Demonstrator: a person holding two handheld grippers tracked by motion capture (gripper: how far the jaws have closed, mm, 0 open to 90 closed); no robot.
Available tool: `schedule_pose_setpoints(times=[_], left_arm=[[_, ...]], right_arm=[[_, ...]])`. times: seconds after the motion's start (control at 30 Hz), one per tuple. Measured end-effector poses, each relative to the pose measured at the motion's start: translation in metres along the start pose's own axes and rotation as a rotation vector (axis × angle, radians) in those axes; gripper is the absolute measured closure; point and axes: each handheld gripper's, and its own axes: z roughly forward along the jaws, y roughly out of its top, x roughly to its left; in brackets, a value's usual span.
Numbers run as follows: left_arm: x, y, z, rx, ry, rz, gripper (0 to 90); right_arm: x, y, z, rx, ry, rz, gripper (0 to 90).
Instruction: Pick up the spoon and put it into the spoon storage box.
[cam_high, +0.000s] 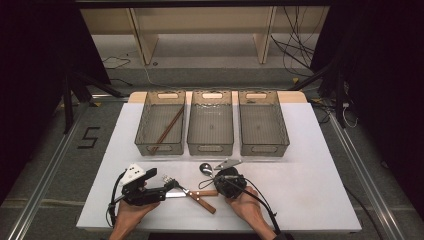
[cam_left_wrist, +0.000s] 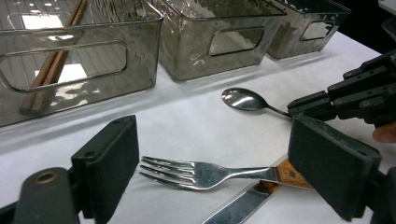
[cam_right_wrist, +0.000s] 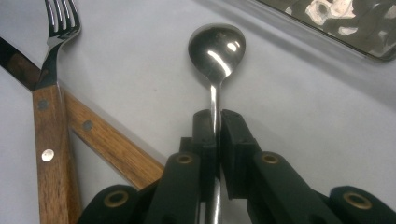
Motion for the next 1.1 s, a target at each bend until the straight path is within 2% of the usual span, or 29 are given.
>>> schedule_pose_setpoints(times=[0.3, 0.37, 0.47, 0.5, 0.7, 0.93, 1.1], left_arm=[[0.001, 0.0, -0.001, -0.002, 0.001, -0.002, 16.4], [0.001, 0.0, -0.001, -0.002, 0.001, -0.001, 16.3], [0.001, 0.0, 0.0, -0.001, 0.001, -0.002, 16.4], [0.001, 0.0, 0.0, 0.0, 0.001, -0.002, 16.4], [0.001, 0.0, 0.0, -0.001, 0.001, -0.002, 16.3], [0.002, 0.0, 0.0, -0.001, 0.003, 0.0, 16.3], [0.003, -0.001, -0.001, -0.003, 0.007, -0.004, 16.4]], right_arm=[[-0.003, 0.0, 0.0, 0.001, 0.018, 0.008, 85.6], [-0.004, 0.001, -0.001, -0.002, 0.032, 0.016, 86.3], [-0.005, 0.002, -0.004, -0.009, 0.083, 0.04, 90.0], [-0.004, 0.002, -0.004, -0.01, 0.047, 0.011, 90.0], [-0.01, 0.003, -0.003, -0.005, 0.089, 0.051, 90.0], [-0.009, 0.003, -0.004, -0.009, 0.082, 0.031, 90.0], [-0.009, 0.007, -0.014, -0.038, 0.091, 0.023, 90.0]])
